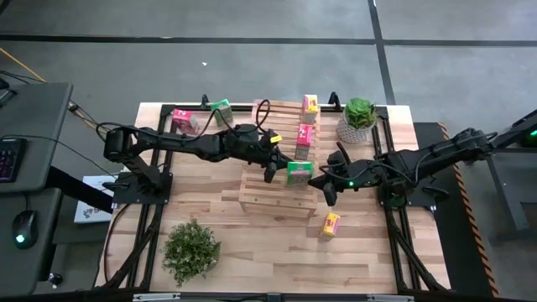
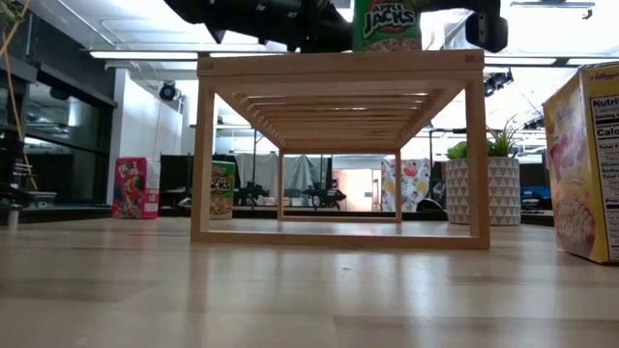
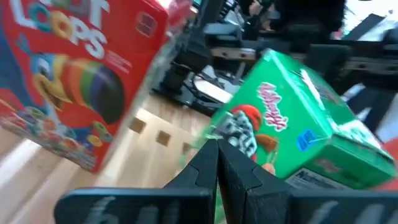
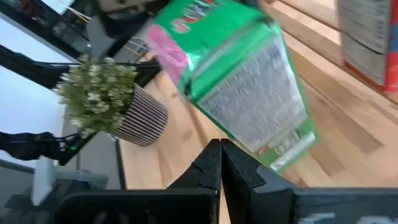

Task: Stack cereal on shelf
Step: Put the bottom green cereal box on the shelf, then put the red cereal box on the shelf aligned with other red cereal box

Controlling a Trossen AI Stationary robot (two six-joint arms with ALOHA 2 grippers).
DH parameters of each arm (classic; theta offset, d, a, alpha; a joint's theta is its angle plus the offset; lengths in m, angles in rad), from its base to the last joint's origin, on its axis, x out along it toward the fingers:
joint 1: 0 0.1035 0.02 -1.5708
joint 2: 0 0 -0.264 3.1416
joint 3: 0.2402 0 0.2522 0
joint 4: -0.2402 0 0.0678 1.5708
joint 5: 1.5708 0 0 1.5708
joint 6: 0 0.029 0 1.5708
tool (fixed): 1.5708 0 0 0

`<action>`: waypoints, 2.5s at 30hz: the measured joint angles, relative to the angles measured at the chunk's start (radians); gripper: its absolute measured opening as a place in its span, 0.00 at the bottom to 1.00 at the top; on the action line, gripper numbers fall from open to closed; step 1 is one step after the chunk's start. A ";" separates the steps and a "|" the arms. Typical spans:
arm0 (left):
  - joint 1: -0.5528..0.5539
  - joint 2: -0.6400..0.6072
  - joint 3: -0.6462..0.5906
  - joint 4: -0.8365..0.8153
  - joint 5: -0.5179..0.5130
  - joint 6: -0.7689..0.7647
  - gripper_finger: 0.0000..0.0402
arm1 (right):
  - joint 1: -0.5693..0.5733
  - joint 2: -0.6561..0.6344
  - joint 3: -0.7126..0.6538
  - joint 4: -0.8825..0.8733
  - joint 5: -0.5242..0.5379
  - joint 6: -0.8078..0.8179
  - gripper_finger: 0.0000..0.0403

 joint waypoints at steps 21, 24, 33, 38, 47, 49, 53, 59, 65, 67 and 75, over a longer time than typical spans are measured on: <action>-0.047 -0.003 0.000 0.001 0.136 -0.142 0.00 | -0.004 0.000 0.000 -0.025 0.070 -0.010 0.00; -0.047 -0.008 0.000 -0.003 0.136 -0.161 0.00 | -0.004 0.000 0.000 -0.025 0.086 -0.010 0.00; -0.015 -0.045 0.000 -0.033 0.133 -0.136 0.00 | -0.004 0.000 0.000 -0.025 0.089 -0.010 0.00; 0.031 -0.084 0.000 -0.126 0.132 -0.108 0.00 | -0.004 -0.003 0.000 -0.025 0.088 -0.025 0.00; 0.166 -0.309 0.000 -0.370 0.111 0.091 0.00 | -0.004 -0.155 0.001 -0.050 0.138 -0.070 0.00; 0.195 -0.384 0.000 -0.410 0.068 0.145 0.00 | -0.004 -0.203 0.001 -0.043 0.196 -0.086 0.00; 0.235 -0.533 0.000 -0.463 -0.036 0.233 0.00 | -0.004 -0.271 0.001 0.037 0.320 -0.152 0.00; 0.252 -0.696 0.000 -0.565 -0.209 0.278 0.00 | -0.004 -0.282 0.002 0.305 0.431 -0.379 0.00; 0.252 -0.766 0.000 -0.663 -0.287 0.282 0.00 | -0.050 -0.254 0.002 0.451 0.438 -0.559 0.00; 0.251 -0.773 0.000 -0.677 -0.303 0.291 0.00 | -0.079 -0.253 0.002 0.450 0.440 -0.556 0.00; 0.277 -0.748 0.001 -0.768 -0.339 0.321 0.05 | -0.160 -0.252 0.002 0.446 0.439 -0.523 0.07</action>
